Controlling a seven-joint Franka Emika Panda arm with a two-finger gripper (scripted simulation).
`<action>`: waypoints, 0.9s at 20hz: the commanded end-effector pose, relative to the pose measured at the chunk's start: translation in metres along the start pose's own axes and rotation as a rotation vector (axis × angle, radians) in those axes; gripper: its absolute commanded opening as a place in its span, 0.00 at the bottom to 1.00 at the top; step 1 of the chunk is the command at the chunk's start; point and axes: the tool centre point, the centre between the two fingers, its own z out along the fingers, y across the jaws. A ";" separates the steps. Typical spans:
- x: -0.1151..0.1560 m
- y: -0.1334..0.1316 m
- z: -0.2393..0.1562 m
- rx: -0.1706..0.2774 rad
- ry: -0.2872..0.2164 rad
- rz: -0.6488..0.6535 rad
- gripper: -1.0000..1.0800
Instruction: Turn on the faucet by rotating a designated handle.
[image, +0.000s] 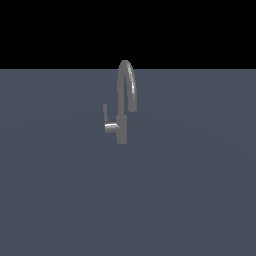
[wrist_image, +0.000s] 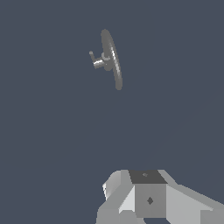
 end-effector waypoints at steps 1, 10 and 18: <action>0.000 0.000 0.000 0.000 0.000 0.000 0.00; 0.000 -0.009 0.011 -0.012 0.021 0.037 0.00; 0.004 -0.031 0.039 -0.042 0.077 0.130 0.00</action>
